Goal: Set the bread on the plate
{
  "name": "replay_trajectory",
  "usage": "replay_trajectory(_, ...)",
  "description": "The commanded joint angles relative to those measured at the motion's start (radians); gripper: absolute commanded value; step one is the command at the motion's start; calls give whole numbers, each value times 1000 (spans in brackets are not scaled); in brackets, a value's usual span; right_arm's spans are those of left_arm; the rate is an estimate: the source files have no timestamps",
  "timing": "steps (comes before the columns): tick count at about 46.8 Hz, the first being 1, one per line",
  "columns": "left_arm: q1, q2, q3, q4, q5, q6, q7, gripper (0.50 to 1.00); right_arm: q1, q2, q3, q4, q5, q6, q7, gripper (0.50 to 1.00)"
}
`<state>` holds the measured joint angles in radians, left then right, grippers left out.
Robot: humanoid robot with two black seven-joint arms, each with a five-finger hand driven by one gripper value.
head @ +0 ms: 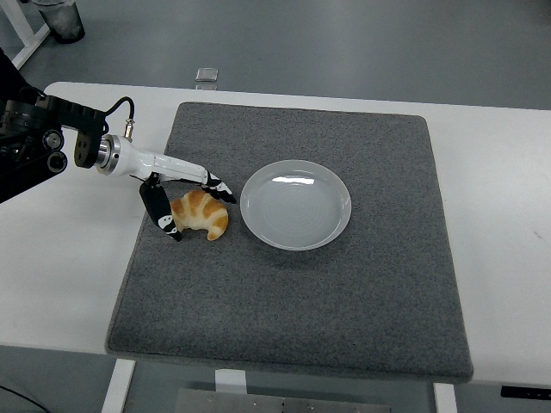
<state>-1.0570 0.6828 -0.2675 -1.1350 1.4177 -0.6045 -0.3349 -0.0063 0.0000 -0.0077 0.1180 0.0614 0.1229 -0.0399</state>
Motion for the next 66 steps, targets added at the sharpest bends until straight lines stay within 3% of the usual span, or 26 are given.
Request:
replay_trajectory(1, 0, 0, 1, 0, 1, 0, 0, 954, 0, 0, 0, 2, 0, 0, 0, 952)
replay_trajectory(9, 0, 0, 1, 0, 3, 0, 0, 943, 0, 0, 0, 5, 0, 0, 0, 952)
replay_trajectory(23, 0, 1, 1, 3, 23, 3, -1, 879, -3, 0, 0, 5, 0, 0, 0, 954)
replay_trajectory(55, 0, 0, 2, 3, 99, 12, -3, 864, -6, 0, 0, 6, 0, 0, 0, 952)
replay_trajectory(66, -1, -12, 33, 3, 118, 46, -4, 840, -6, 0, 0, 8, 0, 0, 0, 952)
